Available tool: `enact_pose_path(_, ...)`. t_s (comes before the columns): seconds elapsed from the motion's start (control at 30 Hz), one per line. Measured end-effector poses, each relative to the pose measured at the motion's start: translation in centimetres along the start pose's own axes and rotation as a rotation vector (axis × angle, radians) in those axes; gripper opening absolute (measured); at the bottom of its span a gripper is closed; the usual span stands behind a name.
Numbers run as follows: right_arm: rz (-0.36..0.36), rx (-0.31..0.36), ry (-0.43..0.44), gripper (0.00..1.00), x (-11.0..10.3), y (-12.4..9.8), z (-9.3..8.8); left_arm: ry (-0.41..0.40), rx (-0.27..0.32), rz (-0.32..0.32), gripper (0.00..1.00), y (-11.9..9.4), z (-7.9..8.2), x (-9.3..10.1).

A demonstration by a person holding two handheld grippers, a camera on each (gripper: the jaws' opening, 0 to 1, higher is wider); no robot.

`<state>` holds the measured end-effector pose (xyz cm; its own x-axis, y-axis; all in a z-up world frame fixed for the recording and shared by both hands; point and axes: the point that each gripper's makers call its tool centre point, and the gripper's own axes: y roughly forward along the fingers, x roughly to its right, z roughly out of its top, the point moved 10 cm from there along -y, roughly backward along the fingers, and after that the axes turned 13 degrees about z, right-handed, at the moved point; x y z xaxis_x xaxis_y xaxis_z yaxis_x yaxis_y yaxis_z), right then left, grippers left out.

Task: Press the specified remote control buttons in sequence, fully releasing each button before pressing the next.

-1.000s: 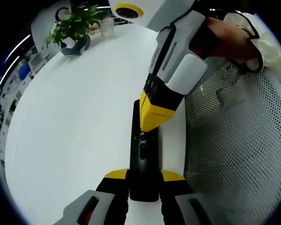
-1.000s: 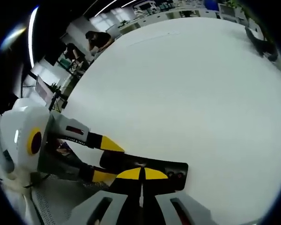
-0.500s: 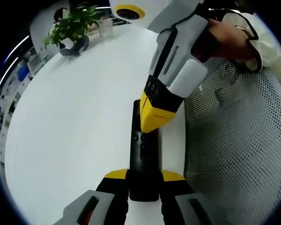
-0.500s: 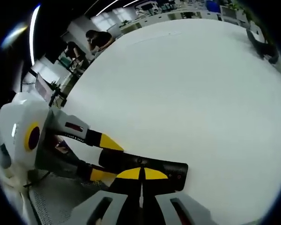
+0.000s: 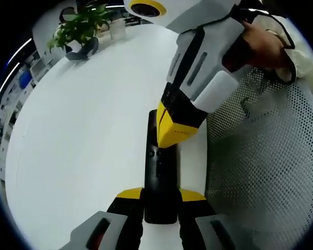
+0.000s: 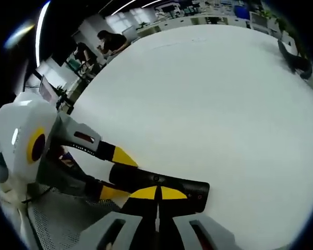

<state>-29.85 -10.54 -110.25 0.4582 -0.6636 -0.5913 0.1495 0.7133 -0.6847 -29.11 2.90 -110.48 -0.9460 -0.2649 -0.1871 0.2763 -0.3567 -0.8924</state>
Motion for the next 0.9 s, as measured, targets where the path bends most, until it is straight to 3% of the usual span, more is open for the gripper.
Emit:
enact_pose_path(0.13, 0.014, 0.009, 0.05, 0.0, 0.2, -0.2, 0.0, 0.008, -0.014, 0.006, 0.23, 0.0, 0.2, 0.1)
enact_pose_path(0.9, -0.04, -0.042, 0.101, 0.0, 0.7, -1.4, -0.6, 0.069, -0.096, -0.014, 0.23, 0.1, 1.1, -0.1)
